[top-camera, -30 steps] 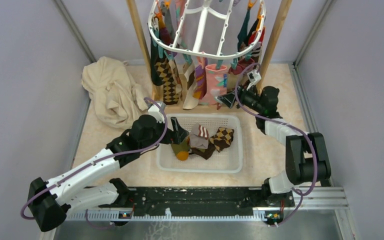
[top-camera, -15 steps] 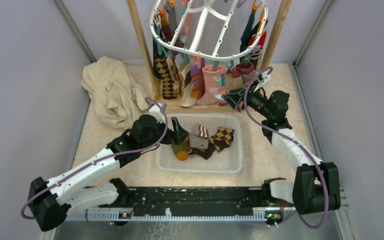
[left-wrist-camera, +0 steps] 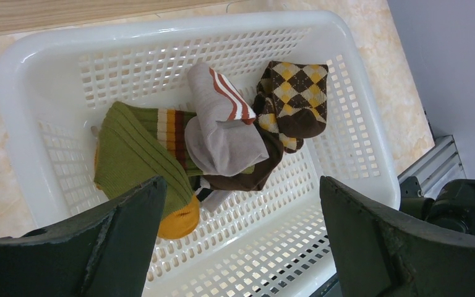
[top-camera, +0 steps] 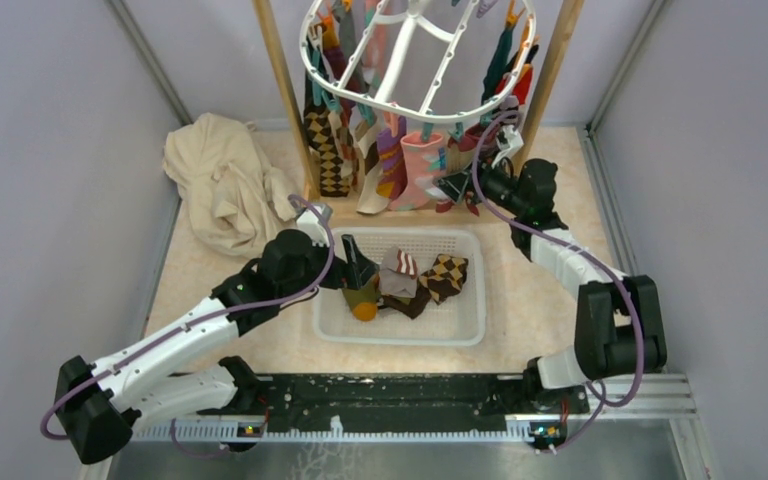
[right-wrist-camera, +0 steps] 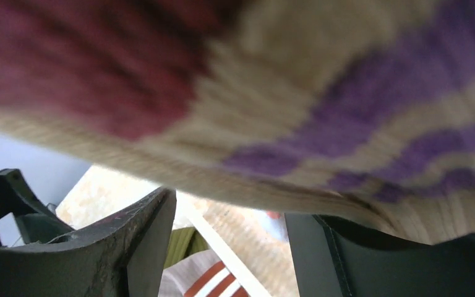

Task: Remove the socks clipped to the hanger
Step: Remove the sock from the hanger.

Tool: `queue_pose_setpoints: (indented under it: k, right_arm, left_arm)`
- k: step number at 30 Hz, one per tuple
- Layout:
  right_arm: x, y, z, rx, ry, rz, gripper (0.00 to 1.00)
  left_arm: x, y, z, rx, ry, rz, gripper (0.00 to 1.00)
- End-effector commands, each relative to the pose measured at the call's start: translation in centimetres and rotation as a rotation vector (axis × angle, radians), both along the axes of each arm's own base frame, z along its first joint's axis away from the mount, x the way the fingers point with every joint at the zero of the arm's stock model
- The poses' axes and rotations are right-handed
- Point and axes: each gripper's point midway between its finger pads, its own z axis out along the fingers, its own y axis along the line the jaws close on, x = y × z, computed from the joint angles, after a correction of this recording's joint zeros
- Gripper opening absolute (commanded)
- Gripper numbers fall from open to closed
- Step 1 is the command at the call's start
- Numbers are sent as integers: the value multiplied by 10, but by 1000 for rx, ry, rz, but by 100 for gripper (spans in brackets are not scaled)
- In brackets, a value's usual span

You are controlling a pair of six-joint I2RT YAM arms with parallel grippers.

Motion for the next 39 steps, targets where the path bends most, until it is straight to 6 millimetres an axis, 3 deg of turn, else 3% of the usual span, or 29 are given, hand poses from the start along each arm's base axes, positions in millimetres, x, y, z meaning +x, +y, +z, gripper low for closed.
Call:
queue_pose_setpoints:
  k: [1, 10, 15, 25, 28, 33, 39]
  right_arm:
    - [21, 3, 28, -1, -96, -28, 64]
    - [23, 23, 25, 21, -92, 72, 66]
    - [11, 38, 7, 23, -56, 161, 65]
    - [-9, 49, -24, 11, 3, 222, 62]
    - [-18, 52, -33, 13, 23, 238, 47]
    - [-25, 57, -40, 31, 52, 273, 5]
    - [-35, 59, -12, 78, 20, 310, 0]
  left_arm:
    - [2, 1, 19, -29, -37, 8, 99]
    - [5, 2, 22, -20, -47, 15, 99]
    - [6, 1, 20, -15, -44, 14, 99]
    - [6, -2, 20, -19, -37, 6, 99]
    - [5, -3, 19, -24, -34, 3, 99]
    - [5, -5, 16, -22, -27, -4, 99]
    - [5, -5, 18, -26, -31, -4, 99]
